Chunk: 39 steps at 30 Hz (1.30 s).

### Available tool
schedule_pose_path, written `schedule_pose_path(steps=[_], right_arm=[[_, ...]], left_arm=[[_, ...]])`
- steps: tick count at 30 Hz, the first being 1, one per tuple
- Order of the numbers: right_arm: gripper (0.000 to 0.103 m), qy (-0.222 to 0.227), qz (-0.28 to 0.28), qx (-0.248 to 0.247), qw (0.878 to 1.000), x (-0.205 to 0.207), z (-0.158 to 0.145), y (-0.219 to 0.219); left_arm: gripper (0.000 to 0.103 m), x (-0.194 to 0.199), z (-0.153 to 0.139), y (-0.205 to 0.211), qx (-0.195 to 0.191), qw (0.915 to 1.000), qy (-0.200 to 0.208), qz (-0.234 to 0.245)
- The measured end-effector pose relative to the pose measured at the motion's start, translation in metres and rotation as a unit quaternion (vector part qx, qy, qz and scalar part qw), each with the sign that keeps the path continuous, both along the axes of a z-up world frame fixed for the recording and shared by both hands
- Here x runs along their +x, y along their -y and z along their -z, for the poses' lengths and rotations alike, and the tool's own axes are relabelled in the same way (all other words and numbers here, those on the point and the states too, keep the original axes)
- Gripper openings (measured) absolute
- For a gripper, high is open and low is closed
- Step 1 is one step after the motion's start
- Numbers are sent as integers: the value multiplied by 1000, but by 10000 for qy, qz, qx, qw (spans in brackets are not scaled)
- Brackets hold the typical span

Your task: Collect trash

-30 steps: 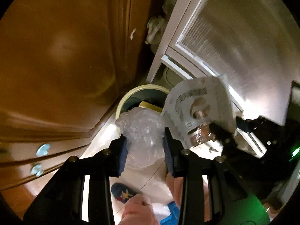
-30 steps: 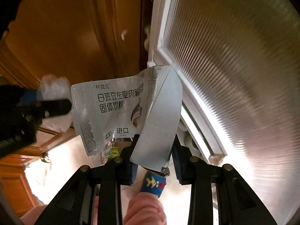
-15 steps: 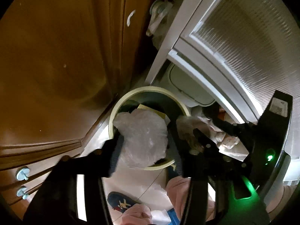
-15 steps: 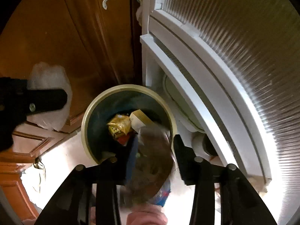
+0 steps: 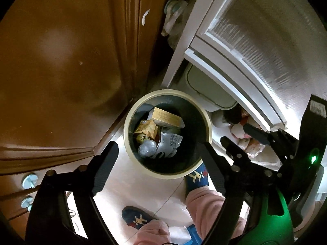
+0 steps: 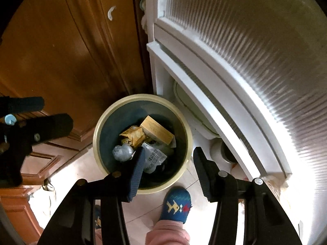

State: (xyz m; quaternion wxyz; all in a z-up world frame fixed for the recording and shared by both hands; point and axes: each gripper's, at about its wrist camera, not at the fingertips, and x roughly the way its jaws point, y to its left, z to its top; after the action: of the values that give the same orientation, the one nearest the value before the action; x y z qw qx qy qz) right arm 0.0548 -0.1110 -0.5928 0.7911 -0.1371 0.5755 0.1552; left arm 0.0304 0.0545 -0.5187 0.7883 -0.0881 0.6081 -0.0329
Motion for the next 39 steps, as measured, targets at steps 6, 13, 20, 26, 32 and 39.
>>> schedule_pose_path(steps=[6, 13, 20, 26, 32, 39], right_arm=[[50, 62, 203, 172, 9996, -3, -38, 2], [61, 201, 383, 388, 9983, -15, -124, 11], [68, 342, 441, 494, 9972, -27, -215, 21], [69, 434, 519, 574, 9961, -38, -283, 27], [70, 725, 488, 798, 9930, -44, -364, 32], [74, 1322, 528, 1067, 9841, -47, -461, 38]], left_arm=[[83, -7, -29, 6, 231, 9996, 98, 100], [83, -22, -97, 9, 362, 9989, 260, 156], [83, -37, -180, 9, 364, 9980, 496, 158], [83, -47, -244, 8, 381, 9973, 617, 140], [83, -59, -308, 9, 626, 9935, 941, 150], [83, -63, -396, 9, 880, 9838, 1564, 42]])
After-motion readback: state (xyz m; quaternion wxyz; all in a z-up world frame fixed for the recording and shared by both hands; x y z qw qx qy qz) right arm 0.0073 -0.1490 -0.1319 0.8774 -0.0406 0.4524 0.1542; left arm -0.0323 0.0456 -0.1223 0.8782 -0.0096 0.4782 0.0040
